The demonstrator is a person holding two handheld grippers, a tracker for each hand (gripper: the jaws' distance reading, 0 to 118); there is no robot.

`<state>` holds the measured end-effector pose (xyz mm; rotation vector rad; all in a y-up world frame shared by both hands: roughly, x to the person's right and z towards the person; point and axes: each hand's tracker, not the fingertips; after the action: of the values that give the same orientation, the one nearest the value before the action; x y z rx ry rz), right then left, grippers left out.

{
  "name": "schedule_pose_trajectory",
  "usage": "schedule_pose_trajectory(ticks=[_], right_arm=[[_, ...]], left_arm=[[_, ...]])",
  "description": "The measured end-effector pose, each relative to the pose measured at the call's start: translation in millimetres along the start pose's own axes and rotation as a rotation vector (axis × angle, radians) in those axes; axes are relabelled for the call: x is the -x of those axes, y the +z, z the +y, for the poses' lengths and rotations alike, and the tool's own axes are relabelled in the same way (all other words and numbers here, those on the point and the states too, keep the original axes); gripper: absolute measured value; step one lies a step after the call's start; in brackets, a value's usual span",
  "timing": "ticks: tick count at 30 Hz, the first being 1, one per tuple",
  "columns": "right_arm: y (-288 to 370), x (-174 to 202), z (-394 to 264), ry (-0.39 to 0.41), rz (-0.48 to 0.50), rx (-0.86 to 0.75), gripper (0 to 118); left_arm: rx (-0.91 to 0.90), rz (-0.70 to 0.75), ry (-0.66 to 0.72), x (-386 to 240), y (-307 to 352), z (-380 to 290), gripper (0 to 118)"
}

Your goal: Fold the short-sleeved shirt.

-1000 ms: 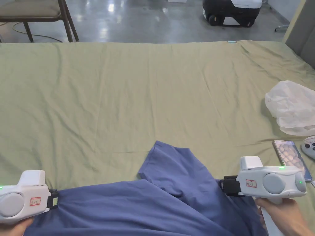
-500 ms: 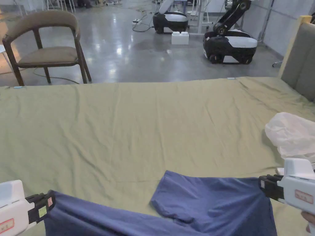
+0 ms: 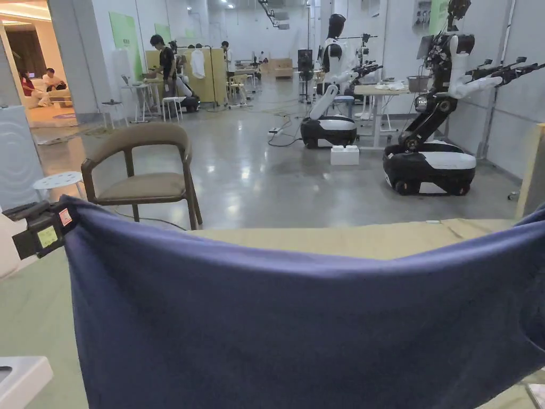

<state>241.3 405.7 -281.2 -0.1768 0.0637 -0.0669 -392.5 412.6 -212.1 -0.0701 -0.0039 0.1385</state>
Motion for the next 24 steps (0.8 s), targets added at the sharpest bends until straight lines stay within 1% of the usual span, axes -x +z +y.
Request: schedule_pose_trajectory(ticks=[3,5,7,8,12,19,20,21,22,23,24], right_arm=[[-12.4,9.0,31.2,0.029,-0.018,-0.043,4],[-23.1,15.6,44.9,0.053,-0.039,-0.051,4],[-36.4,19.6,56.2,0.048,-0.046,-0.053,4],[-49.4,14.0,57.9,0.047,-0.048,-0.055,4],[-86.0,21.3,71.7,0.087,-0.091,-0.048,4],[-151.5,28.1,89.9,0.051,-0.123,-0.036,4],[-156.8,27.0,91.9,0.037,-0.116,-0.029,4],[-163.5,25.3,93.6,0.005,-0.104,-0.026,4],[-170.5,23.8,95.5,-0.012,-0.099,-0.024,4],[-177.1,23.1,96.3,-0.025,-0.101,-0.026,4],[-183.4,22.6,98.2,-0.025,-0.101,-0.021,4]], left_arm=[[-0.026,0.006,0.012,0.3,-13.7,21.5,0],[-0.033,0.021,-0.015,-2.8,-24.5,31.2,0],[-0.045,0.026,-0.033,-1.2,-41.7,39.5,0],[-0.042,0.029,-0.029,-0.6,-49.6,44.8,0],[-0.035,0.056,-0.034,-0.8,-90.5,59.5,0],[-0.017,0.103,-0.013,-1.0,-164.1,71.7,0],[-0.004,0.11,-0.019,-1.1,-172.8,72.8,0],[0.007,0.109,-0.035,-1.0,-183.3,72.8,0],[0.031,0.105,-0.086,-1.4,-192.3,73.3,0],[0.034,0.128,-0.106,-1.9,-199.9,73.3,0],[0.031,0.13,-0.082,-1.2,-207.9,73.7,0]])
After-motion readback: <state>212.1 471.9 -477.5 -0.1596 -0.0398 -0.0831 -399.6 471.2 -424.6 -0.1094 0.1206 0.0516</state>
